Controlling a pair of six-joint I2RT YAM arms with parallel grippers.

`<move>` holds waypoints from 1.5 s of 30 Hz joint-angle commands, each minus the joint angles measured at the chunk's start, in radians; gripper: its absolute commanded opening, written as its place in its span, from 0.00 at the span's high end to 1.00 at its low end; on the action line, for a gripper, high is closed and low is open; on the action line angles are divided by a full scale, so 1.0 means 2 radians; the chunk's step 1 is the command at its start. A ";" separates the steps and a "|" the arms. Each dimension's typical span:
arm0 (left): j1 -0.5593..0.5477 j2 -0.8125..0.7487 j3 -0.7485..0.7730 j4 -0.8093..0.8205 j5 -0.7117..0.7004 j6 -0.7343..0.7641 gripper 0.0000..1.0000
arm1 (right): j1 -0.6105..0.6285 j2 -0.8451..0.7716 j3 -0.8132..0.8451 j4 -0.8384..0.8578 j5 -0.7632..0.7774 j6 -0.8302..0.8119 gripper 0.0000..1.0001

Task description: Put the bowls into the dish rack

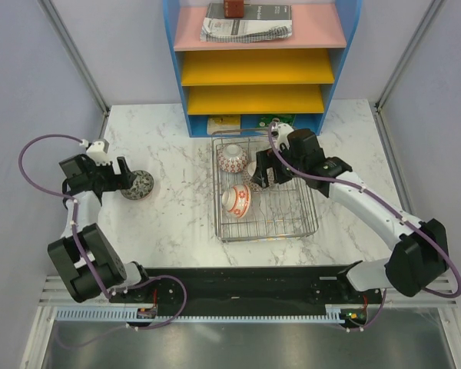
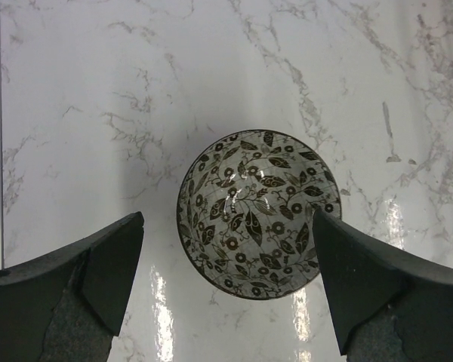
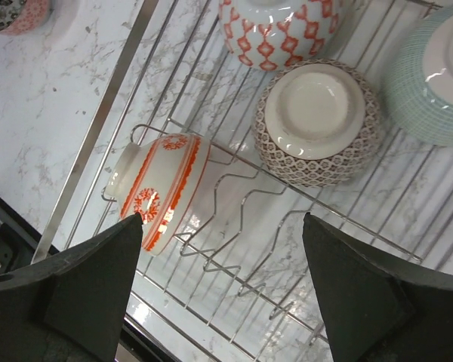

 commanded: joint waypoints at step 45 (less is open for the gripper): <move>-0.137 0.174 0.015 0.065 -0.160 0.076 0.16 | -0.017 -0.014 0.140 -0.053 -0.012 -0.145 0.07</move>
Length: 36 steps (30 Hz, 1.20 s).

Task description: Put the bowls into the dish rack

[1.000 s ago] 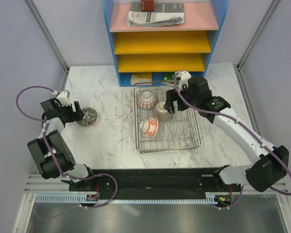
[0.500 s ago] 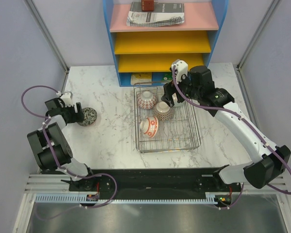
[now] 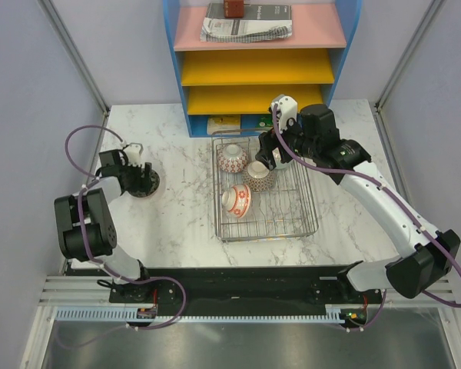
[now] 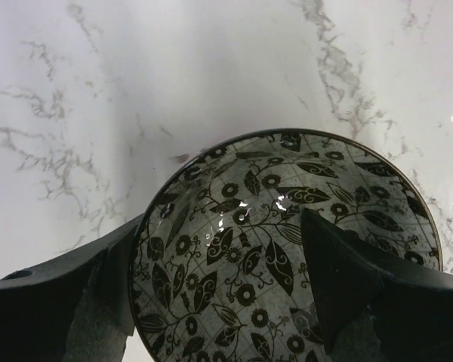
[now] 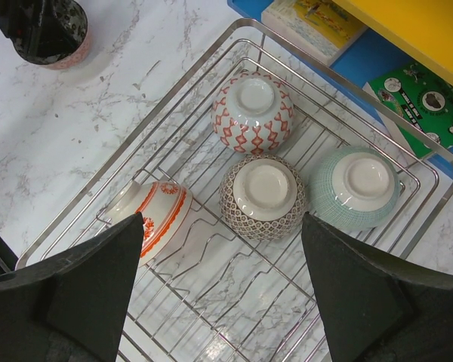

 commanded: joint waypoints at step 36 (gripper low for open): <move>-0.248 -0.084 -0.008 -0.164 0.085 0.150 0.20 | 0.019 0.007 0.002 0.015 -0.035 0.008 0.09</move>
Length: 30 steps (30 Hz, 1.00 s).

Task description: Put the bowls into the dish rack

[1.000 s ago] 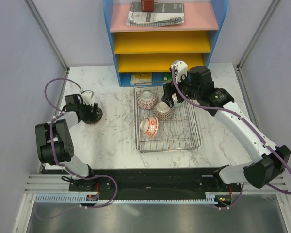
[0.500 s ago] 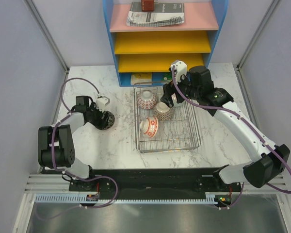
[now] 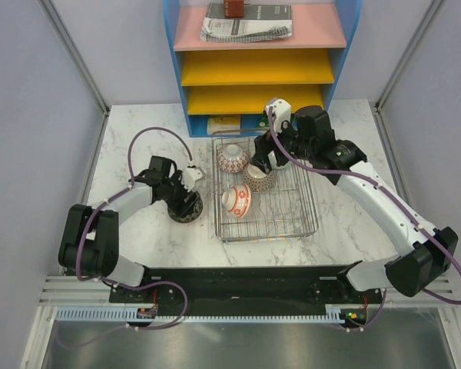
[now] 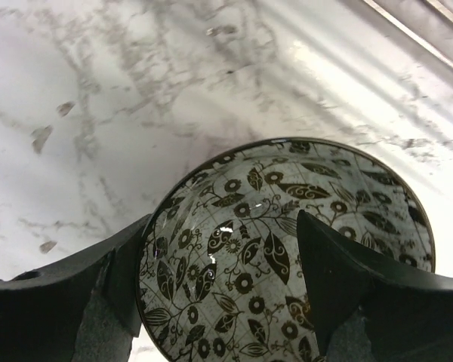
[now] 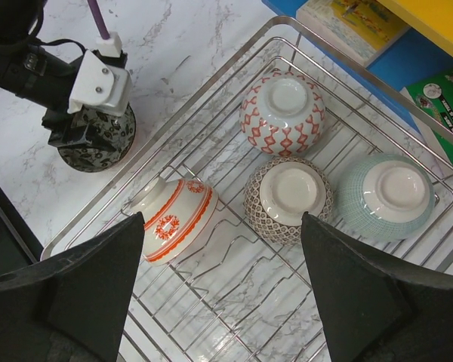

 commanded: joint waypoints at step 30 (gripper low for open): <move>0.231 -0.092 0.136 -0.011 0.035 -0.235 0.01 | 0.169 0.101 0.082 -0.052 0.033 -0.112 0.07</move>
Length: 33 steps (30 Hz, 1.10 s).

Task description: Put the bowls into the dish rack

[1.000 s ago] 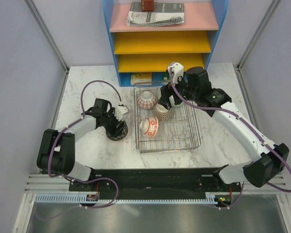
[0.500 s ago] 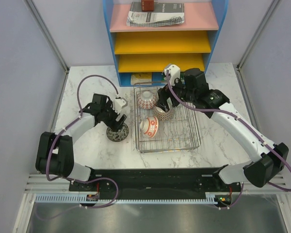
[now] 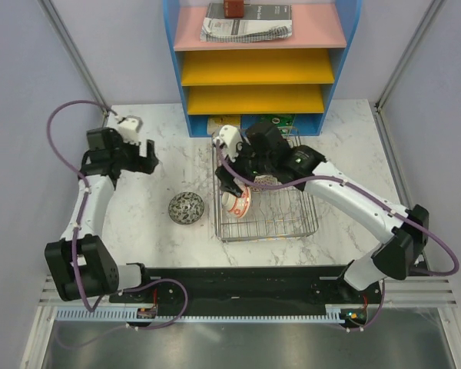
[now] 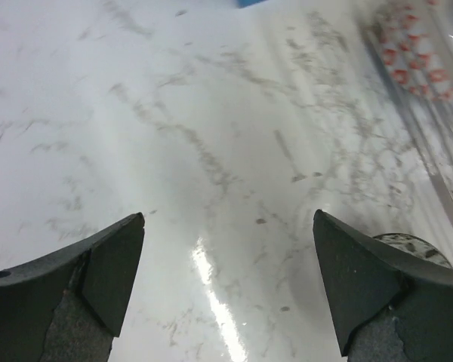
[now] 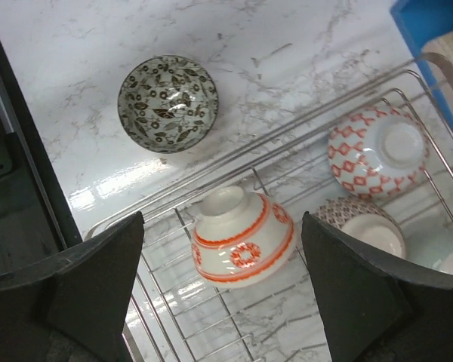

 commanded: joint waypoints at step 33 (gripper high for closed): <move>0.269 -0.064 -0.063 -0.010 0.102 -0.088 0.00 | 0.175 0.347 0.191 -0.050 0.063 -0.219 0.16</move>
